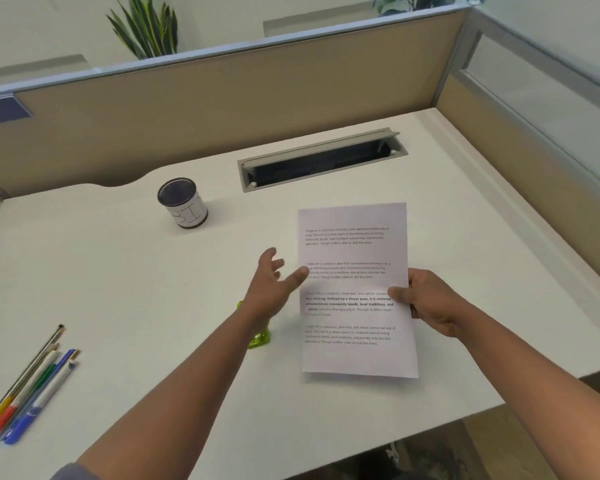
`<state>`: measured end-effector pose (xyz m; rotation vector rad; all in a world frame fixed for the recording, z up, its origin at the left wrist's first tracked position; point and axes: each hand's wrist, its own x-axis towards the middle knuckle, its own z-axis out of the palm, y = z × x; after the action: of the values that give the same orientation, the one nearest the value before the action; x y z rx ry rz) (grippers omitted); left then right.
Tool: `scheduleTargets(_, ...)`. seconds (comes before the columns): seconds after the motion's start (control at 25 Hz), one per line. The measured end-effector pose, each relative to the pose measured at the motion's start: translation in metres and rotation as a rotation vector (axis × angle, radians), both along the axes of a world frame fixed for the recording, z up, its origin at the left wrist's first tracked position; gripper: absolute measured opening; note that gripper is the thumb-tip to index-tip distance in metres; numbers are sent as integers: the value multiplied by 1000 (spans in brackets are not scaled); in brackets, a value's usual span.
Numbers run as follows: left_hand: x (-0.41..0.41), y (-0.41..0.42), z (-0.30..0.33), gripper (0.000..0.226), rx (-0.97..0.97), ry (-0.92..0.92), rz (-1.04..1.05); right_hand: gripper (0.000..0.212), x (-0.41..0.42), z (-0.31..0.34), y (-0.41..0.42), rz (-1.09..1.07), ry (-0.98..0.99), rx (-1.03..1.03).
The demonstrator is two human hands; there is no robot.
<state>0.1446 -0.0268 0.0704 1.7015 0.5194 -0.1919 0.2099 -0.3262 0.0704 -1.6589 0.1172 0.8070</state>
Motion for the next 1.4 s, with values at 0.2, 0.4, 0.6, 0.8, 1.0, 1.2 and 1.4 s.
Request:
scheduleTargets(0.2, 26, -44, 11, 53, -297, -93, -179, 28, -9, 18, -19, -65, -200, 56)
scheduleTargets(0.4, 39, -86, 28, 21, -219, -275, -165, 23, -16, 31, -40, -268, -408, 47)
scheduleTargets(0.6, 62, -145, 49, 30, -103, -407, -187, 32, -23, 40, -66, -469, -575, -8)
scheduleTargets(0.8, 77, -176, 28, 25, -132, -409, -233, 39, -30, 25, -91, -557, -588, -29)
scheduleTargets(1.0, 81, -186, 12, 26, -178, -379, -231, 35, -28, 11, -101, -554, -546, -94)
scheduleTargets(1.2, 83, -189, 8, 28, -175, -355, -265, 28, -25, 4, -105, -558, -517, -99)
scheduleTargets(1.4, 95, -178, 6, 20, -334, -285, -175, 25, -19, 21, -113, -471, -481, 25)
